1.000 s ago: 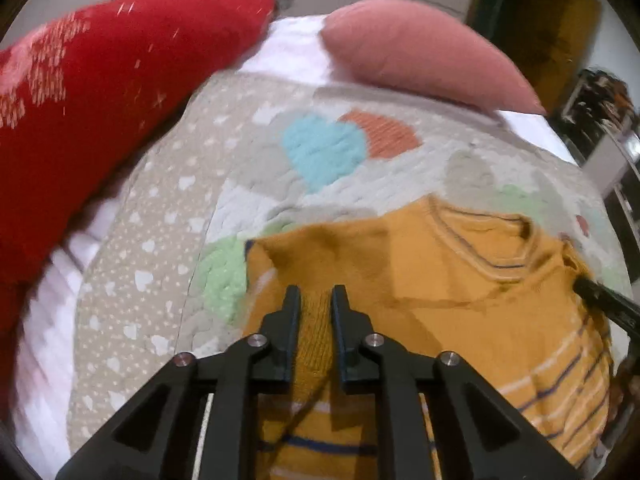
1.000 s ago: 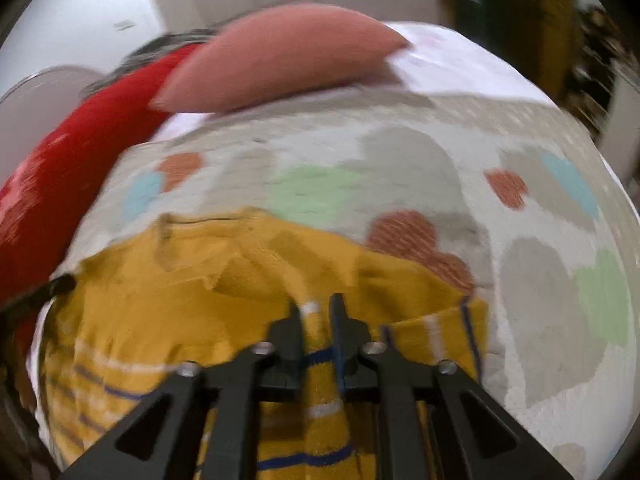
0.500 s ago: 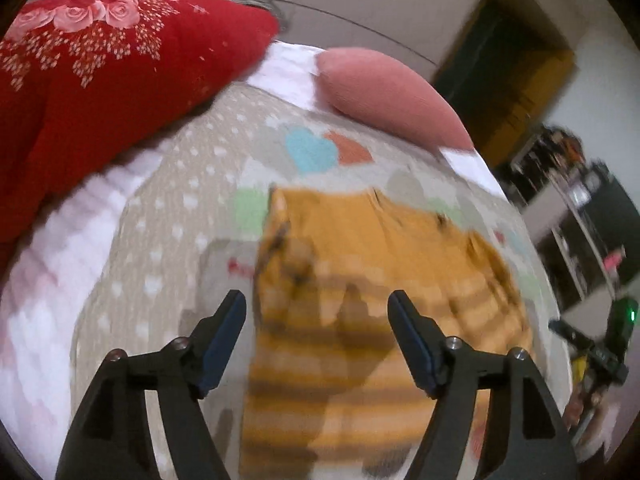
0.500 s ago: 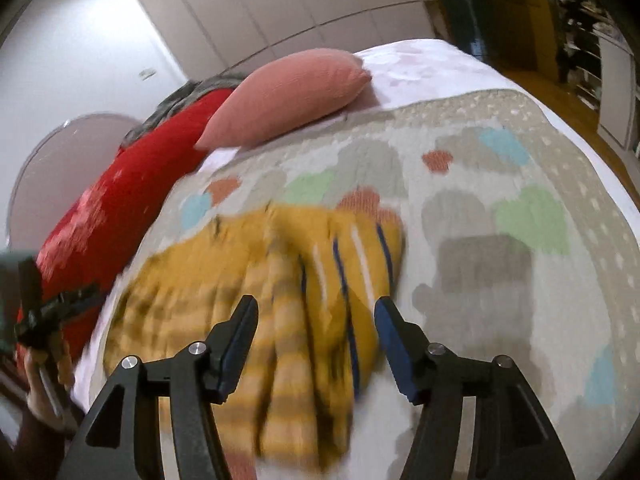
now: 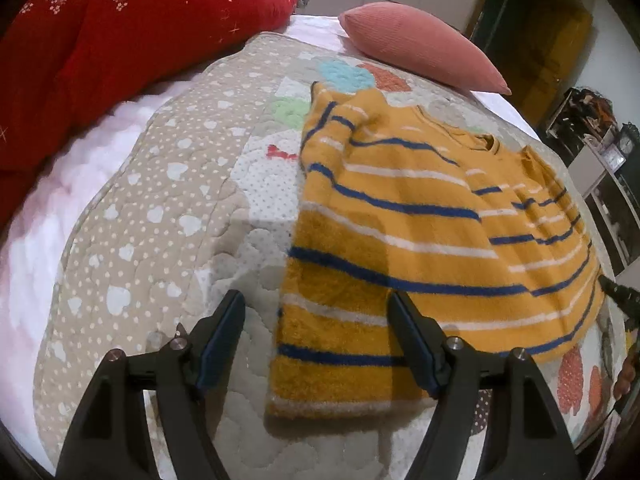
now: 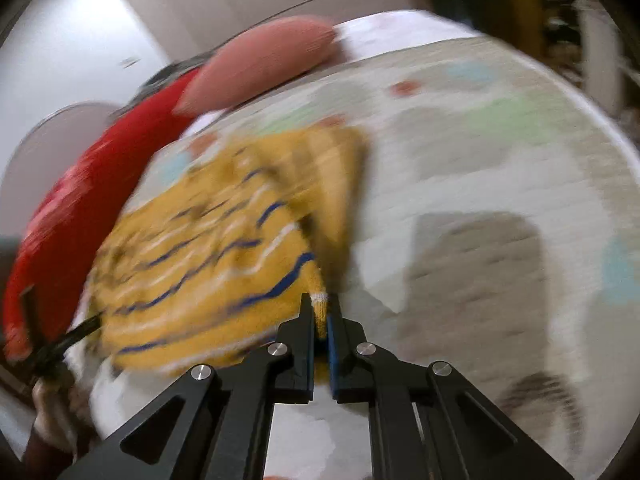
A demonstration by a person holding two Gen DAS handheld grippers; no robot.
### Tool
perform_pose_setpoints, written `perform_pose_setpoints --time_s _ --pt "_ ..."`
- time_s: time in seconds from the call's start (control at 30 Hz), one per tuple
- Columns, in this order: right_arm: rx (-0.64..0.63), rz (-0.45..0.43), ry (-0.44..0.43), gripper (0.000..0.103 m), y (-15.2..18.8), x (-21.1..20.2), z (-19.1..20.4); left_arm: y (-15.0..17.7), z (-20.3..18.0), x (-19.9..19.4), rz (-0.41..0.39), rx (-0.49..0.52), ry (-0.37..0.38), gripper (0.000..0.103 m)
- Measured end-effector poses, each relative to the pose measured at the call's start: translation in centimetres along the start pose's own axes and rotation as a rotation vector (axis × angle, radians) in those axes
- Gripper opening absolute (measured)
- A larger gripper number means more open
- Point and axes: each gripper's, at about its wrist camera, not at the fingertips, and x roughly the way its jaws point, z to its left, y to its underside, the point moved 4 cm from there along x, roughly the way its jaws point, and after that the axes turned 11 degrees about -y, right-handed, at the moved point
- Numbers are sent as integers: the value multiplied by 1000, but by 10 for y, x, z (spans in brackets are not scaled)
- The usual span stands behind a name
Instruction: Fold small clothes
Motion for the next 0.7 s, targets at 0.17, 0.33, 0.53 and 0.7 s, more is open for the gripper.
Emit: perform_pose_setpoints --time_s 0.17,0.33,0.53,0.7 --pt "2 -6 73 6 5 -6 -8 7 -5 2 -41 11 -20 82" --pt "91 -87 -13 27 20 -30 -16 10 -6 3 -65 14 8 90" --pt "127 -154 -54 42 57 -42 -12 11 -6 2 -74 16 12 91" --pt "96 -195 -26 50 84 -43 -4 12 -6 0 -78 18 12 92"
